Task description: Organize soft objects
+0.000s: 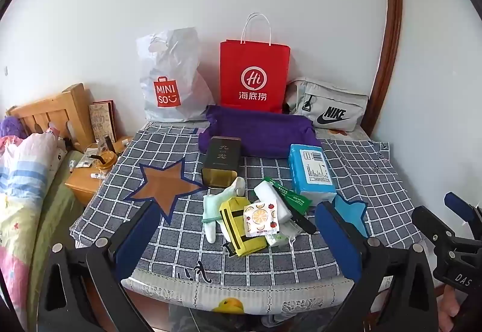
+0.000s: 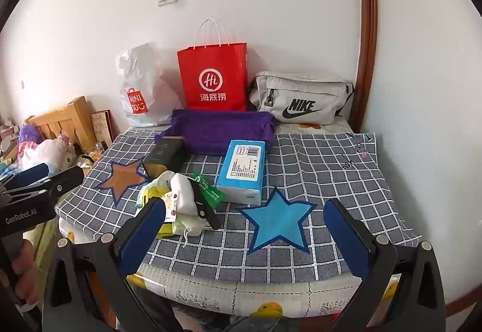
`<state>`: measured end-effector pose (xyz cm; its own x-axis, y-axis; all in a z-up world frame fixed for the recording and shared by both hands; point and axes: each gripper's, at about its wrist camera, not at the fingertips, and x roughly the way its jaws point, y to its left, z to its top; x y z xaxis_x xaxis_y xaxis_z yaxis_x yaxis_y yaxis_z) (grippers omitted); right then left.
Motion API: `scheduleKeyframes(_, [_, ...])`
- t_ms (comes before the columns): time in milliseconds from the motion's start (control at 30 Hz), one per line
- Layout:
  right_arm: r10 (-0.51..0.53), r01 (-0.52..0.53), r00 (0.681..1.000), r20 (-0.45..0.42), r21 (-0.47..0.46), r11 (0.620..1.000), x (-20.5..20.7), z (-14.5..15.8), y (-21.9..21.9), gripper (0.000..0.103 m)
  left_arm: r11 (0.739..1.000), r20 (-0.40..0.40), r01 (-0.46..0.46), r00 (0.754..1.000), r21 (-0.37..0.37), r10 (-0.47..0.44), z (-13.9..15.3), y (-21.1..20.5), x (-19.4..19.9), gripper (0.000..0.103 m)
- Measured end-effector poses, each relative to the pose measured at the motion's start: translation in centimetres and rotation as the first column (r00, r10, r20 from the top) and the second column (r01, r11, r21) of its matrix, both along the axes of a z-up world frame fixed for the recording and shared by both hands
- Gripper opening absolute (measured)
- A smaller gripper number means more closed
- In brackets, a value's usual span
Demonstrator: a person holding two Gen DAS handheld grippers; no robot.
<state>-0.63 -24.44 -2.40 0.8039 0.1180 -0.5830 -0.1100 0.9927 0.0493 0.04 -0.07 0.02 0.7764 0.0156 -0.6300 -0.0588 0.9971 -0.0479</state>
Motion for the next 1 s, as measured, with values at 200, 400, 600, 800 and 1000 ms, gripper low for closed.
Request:
scheduleKeyframes(200, [0.008, -0.008, 1.000, 0.002, -0.003, 1.000, -0.2, 0.1, 0.5, 0.103, 1.000, -0.012, -0.004, 1.000, -0.020, 0.004, 0.1, 0.4, 0.5, 0.103])
scheduleKeyframes(400, [0.009, -0.009, 1.000, 0.007, 0.004, 1.000, -0.4, 0.3, 0.3, 0.103, 1.000, 0.019, 0.007, 1.000, 0.001, -0.007, 0.6, 0.3, -0.1, 0.103])
scheduleKeyframes(600, [0.015, -0.015, 1.000, 0.009, 0.002, 1.000, -0.6, 0.6, 0.7, 0.103, 1.000, 0.019, 0.004, 1.000, -0.006, -0.004, 0.7, 0.1, -0.4, 0.103])
scheduleKeyframes(800, [0.015, -0.015, 1.000, 0.014, 0.002, 1.000, -0.7, 0.7, 0.8, 0.103, 1.000, 0.023, 0.004, 1.000, -0.008, -0.004, 0.5, 0.2, -0.5, 0.103])
scheduleKeyframes(1000, [0.015, -0.015, 1.000, 0.017, 0.003, 1.000, -0.7, 1.0, 0.9, 0.103, 1.000, 0.019, 0.005, 1.000, -0.007, -0.005, 0.5, 0.4, -0.7, 0.103])
